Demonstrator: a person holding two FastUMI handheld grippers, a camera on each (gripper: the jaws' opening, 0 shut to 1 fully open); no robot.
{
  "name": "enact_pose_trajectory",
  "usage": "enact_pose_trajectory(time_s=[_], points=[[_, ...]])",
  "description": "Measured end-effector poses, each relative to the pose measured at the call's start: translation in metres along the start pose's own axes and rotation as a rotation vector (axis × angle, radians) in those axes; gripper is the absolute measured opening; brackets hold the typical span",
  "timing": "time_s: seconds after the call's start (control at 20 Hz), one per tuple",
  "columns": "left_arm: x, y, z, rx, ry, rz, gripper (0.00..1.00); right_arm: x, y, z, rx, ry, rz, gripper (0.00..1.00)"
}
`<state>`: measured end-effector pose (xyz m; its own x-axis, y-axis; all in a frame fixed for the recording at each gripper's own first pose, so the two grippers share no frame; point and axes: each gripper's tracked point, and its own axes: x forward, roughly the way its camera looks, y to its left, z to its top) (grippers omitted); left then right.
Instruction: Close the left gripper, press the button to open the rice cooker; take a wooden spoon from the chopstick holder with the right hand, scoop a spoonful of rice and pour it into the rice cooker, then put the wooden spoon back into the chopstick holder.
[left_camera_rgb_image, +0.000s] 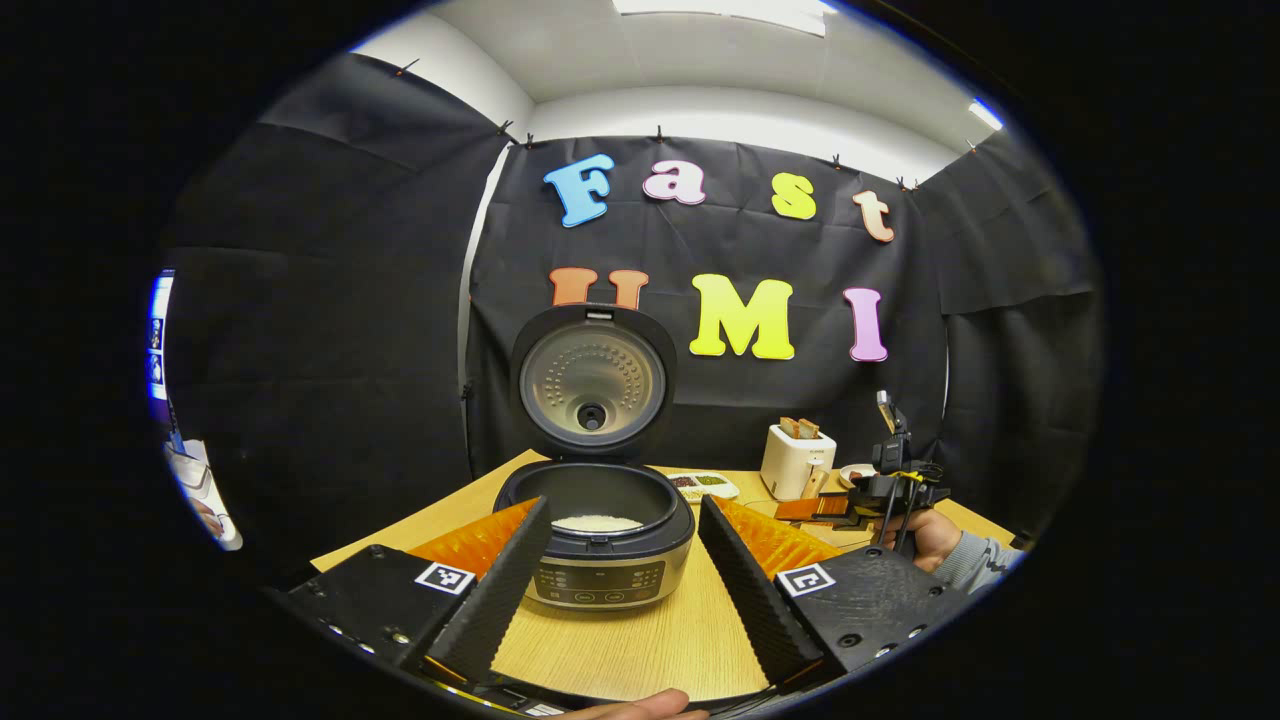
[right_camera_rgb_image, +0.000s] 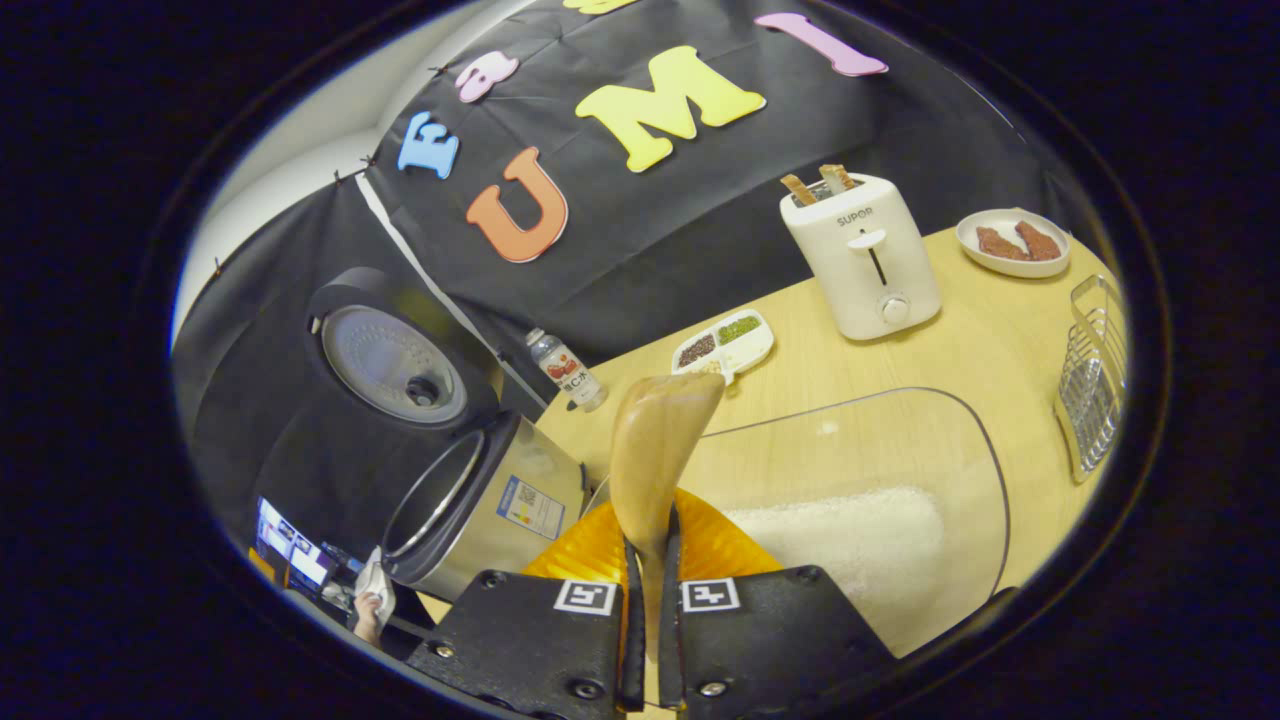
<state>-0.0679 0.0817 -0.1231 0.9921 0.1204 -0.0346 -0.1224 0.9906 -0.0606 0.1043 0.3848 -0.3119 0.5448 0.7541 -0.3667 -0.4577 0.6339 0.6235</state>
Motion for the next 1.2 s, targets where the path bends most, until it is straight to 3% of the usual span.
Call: enact_pose_trajectory(time_s=[0.15,0.3,0.6,0.85,1.0,1.1,1.2], points=[[0.001,0.002,-0.003,-0.011,0.014,0.002,0.94,-0.006,-0.002,0.010,0.074,-0.020,0.009,0.11],[0.000,0.005,-0.003,-0.004,0.015,0.011,0.94,-0.019,-0.010,0.029,0.258,-0.071,0.057,0.10],[-0.002,0.003,0.001,0.006,0.013,0.008,0.94,-0.056,-0.033,0.067,0.520,-0.250,0.104,0.10],[-0.005,0.003,0.003,0.016,0.011,0.014,0.94,-0.095,-0.034,0.101,0.780,-0.380,0.262,0.10],[-0.007,0.002,0.004,0.024,0.009,0.015,0.94,-0.120,-0.033,0.113,0.928,-0.422,0.302,0.10],[-0.009,0.000,0.005,0.029,0.004,0.017,0.94,-0.131,-0.039,0.120,1.094,-0.468,0.304,0.10],[-0.014,-0.001,0.006,0.031,0.001,0.014,0.94,-0.140,-0.038,0.120,1.110,-0.487,0.272,0.10]])
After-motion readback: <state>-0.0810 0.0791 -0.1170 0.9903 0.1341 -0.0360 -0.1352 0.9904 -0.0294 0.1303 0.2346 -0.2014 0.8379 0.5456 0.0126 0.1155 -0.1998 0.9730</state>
